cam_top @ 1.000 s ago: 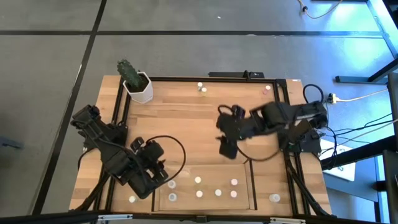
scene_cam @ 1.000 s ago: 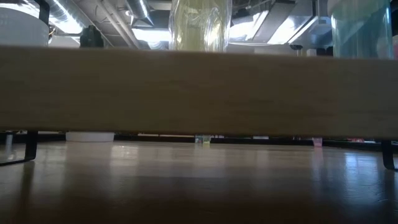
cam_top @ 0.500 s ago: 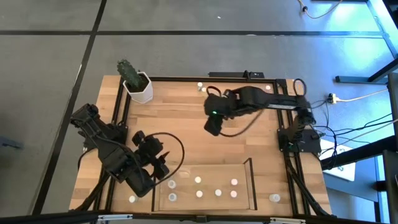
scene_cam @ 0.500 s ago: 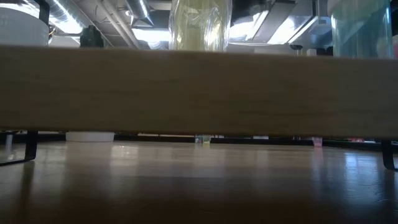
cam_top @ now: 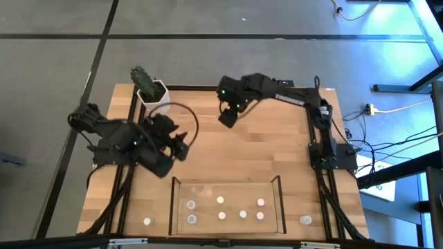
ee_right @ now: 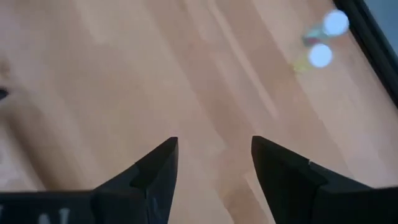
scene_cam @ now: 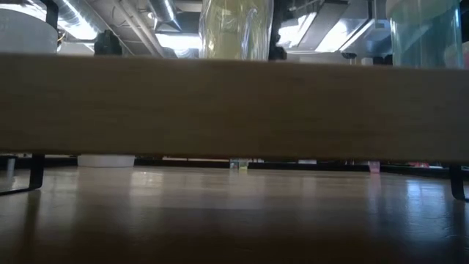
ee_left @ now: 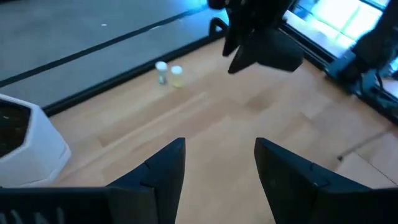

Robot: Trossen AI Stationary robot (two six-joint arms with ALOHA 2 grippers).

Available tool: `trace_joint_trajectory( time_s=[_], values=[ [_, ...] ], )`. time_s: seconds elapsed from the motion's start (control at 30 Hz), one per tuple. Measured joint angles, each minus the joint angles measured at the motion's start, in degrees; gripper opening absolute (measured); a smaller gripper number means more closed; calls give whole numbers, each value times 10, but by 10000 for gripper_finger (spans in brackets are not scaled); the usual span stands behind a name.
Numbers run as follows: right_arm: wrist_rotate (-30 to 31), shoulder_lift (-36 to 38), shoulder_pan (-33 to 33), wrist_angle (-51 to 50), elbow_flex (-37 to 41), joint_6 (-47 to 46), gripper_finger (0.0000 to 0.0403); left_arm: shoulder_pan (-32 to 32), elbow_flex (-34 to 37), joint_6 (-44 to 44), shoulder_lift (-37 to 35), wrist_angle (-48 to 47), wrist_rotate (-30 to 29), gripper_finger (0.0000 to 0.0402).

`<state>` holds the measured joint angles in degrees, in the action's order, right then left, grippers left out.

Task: Pick and place medicine bottles onto shelf by color
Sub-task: Put the yellow pill bottle on the shelf aligned with the other yellow pill bottle

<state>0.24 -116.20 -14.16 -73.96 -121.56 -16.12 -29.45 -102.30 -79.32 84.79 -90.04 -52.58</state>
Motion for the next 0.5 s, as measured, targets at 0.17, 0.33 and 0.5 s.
trace_joint_trajectory(
  time_s=[0.17, 0.33, 0.5],
  values=[
    [-3, -36, -49, 4, 0, -3, 207, 41, 0, 18, -13, 0, 2, 186],
    [0, -70, -74, 12, 0, -13, 207, 68, 0, 46, -13, 0, 16, 186],
    [1, -96, -79, 46, 0, -12, 207, 94, 0, 79, -13, 0, 43, 186]
  ],
)
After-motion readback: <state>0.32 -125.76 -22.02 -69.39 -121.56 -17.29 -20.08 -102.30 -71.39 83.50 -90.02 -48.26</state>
